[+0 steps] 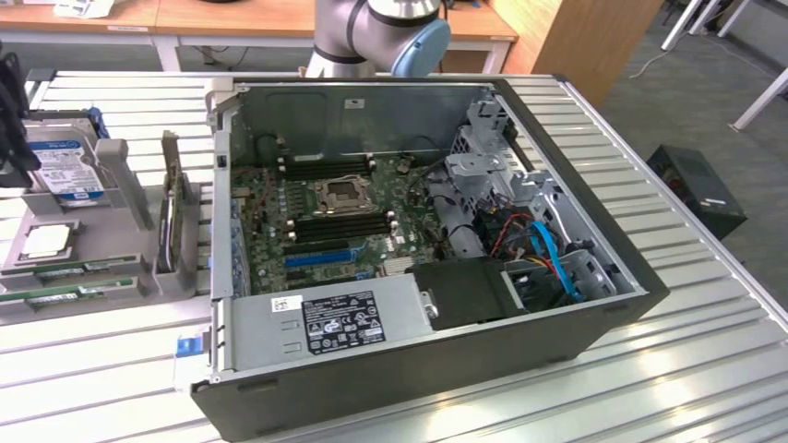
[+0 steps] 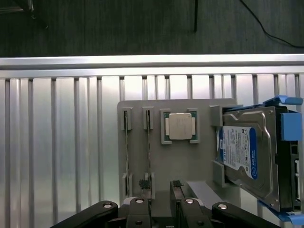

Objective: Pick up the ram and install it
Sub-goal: 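Pick up the ram and move it above insertion slot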

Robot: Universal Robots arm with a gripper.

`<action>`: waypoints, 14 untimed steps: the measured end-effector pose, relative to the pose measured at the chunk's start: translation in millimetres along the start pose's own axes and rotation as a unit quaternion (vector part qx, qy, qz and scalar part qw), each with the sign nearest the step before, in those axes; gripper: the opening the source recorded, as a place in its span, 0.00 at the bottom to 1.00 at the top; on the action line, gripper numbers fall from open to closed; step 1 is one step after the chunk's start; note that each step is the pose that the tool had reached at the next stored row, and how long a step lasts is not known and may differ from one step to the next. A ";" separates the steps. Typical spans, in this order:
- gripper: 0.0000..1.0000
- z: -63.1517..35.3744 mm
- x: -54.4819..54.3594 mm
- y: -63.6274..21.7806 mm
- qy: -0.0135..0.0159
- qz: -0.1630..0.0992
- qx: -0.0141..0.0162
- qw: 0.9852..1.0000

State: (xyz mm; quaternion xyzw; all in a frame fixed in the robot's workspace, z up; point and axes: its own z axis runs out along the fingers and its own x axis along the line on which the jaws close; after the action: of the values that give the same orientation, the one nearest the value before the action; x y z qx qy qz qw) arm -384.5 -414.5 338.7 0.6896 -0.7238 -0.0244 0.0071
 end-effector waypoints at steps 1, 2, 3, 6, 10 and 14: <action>0.30 1.3 0.0 -0.1 0.000 0.000 0.000 1.000; 0.30 2.7 0.1 -0.1 0.000 0.000 0.000 1.000; 0.30 4.3 0.1 -0.2 0.000 0.000 0.000 1.000; 0.30 8.5 0.2 -0.4 0.000 0.000 0.000 1.000; 0.30 14.0 0.3 -0.6 0.000 0.000 0.000 1.000; 0.30 19.1 0.4 -0.9 0.000 0.000 0.000 1.000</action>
State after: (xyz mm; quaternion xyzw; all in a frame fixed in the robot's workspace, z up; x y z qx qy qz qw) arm -384.5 -414.5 319.6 0.6895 -0.7238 -0.0243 0.0071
